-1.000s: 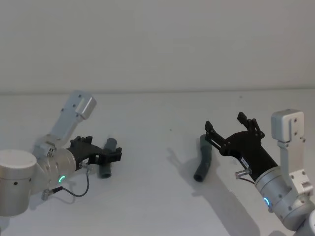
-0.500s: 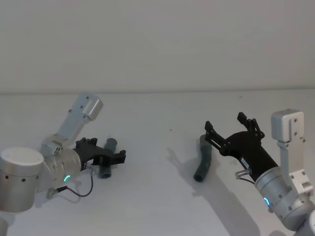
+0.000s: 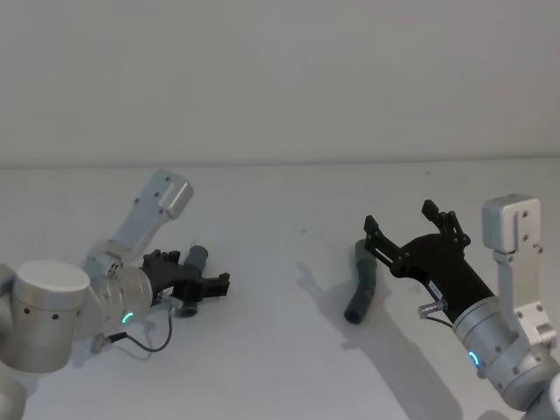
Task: Use both hands to pick up one end of the pipe from the table, align the ends, and insert them.
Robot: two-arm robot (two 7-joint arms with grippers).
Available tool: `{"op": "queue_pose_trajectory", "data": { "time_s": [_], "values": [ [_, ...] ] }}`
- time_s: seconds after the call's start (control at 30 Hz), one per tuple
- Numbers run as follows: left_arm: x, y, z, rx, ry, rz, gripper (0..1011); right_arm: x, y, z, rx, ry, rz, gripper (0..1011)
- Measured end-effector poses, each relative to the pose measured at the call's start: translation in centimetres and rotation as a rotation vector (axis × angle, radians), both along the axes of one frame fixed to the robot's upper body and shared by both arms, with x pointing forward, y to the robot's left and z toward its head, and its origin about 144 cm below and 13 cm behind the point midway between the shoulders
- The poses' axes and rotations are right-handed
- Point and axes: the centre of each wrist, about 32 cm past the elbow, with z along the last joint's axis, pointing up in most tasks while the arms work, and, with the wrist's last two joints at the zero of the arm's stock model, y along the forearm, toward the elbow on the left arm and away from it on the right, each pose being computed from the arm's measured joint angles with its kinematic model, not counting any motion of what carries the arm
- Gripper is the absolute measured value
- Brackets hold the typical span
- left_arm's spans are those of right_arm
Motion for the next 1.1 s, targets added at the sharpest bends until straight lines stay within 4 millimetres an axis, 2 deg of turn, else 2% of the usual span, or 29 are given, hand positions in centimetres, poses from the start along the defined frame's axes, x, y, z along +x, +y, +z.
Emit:
{"op": "queue_pose_trajectory", "data": {
  "time_s": [0.3, 0.43, 0.57, 0.6, 0.7, 1.1],
  "values": [
    [0.22, -0.17, -0.15, 0.004, 0.006, -0.004, 997, 0.00, 0.00, 0.00, 0.000, 0.000, 0.000, 1002],
    [0.28, -0.27, -0.18, 0.004, 0.008, -0.006, 882, 0.00, 0.00, 0.00, 0.000, 0.000, 0.000, 1002],
    [0.32, -0.31, -0.21, 0.004, 0.009, -0.008, 815, 0.00, 0.00, 0.00, 0.000, 0.000, 0.000, 1002],
    [0.32, -0.31, -0.21, 0.004, 0.009, -0.008, 764, 0.00, 0.00, 0.00, 0.000, 0.000, 0.000, 1002],
    [0.35, -0.31, -0.23, 0.005, 0.010, -0.008, 692, 0.00, 0.00, 0.00, 0.000, 0.000, 0.000, 1002],
    [0.39, -0.35, -0.28, 0.006, 0.011, -0.009, 601, 0.00, 0.00, 0.00, 0.000, 0.000, 0.000, 1002]
  ]
}}
